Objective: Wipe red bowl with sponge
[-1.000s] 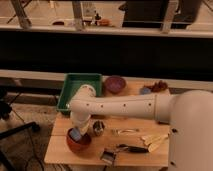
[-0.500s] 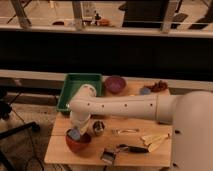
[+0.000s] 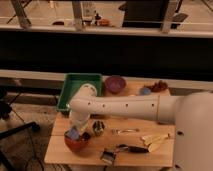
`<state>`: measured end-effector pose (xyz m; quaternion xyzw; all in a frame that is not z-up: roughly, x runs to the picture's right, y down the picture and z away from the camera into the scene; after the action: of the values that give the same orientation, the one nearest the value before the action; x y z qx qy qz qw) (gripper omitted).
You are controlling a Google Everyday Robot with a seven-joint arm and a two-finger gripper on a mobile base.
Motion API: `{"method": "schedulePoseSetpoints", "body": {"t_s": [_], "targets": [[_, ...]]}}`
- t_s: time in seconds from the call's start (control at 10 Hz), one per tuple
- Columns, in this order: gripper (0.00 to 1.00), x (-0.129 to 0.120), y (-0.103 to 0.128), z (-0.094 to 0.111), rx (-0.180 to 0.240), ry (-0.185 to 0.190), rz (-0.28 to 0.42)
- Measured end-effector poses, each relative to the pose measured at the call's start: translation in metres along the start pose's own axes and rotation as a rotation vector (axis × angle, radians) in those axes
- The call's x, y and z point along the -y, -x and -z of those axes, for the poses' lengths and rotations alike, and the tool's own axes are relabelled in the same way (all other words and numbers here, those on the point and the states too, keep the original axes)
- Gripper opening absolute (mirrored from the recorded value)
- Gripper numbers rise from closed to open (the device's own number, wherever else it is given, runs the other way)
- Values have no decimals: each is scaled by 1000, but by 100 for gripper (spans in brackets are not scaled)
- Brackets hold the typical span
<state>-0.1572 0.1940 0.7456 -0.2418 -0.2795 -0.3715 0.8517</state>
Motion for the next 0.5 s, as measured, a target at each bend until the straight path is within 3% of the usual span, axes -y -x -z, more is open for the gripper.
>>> {"method": "schedulePoseSetpoints", "body": {"t_s": [0.5], "targets": [[0,4,6,6,13,-12,20]]}}
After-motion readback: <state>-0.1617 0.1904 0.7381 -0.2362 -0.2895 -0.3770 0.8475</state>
